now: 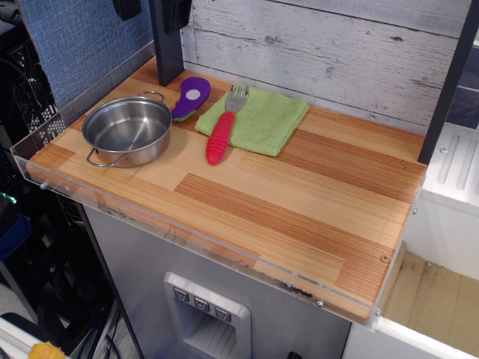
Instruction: Place the red fork on the back right corner of the table
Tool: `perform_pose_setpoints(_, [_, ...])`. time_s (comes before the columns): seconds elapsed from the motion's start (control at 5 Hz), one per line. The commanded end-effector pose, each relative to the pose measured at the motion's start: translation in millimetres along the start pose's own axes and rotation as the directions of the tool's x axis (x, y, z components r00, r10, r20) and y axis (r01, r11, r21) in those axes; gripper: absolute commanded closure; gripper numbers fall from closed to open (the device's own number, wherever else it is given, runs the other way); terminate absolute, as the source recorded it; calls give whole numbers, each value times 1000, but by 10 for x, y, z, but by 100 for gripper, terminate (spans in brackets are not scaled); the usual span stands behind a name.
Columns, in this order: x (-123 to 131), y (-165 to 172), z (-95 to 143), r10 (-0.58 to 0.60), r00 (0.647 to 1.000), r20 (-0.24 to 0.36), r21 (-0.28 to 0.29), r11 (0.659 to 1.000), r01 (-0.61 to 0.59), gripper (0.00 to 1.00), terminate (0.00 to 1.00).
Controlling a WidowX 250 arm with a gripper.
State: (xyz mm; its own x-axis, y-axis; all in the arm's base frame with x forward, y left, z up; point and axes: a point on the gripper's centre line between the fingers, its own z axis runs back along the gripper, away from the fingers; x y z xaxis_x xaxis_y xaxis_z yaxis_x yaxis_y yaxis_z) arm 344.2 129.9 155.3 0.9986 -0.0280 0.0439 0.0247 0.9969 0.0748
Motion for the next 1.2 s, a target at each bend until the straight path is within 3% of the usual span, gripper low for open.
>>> perform_pose_setpoints(0.0, [0, 0, 0, 0, 1000, 0, 0, 1000, 0, 0, 0])
perform_pose_setpoints(0.6, [-240, -698, -497, 141, 987, -78, -27, 989, -143, 0, 0])
perform_pose_setpoints(1.0, [-195, -817, -787, 143, 984, -104, 0, 990, -143, 0, 0])
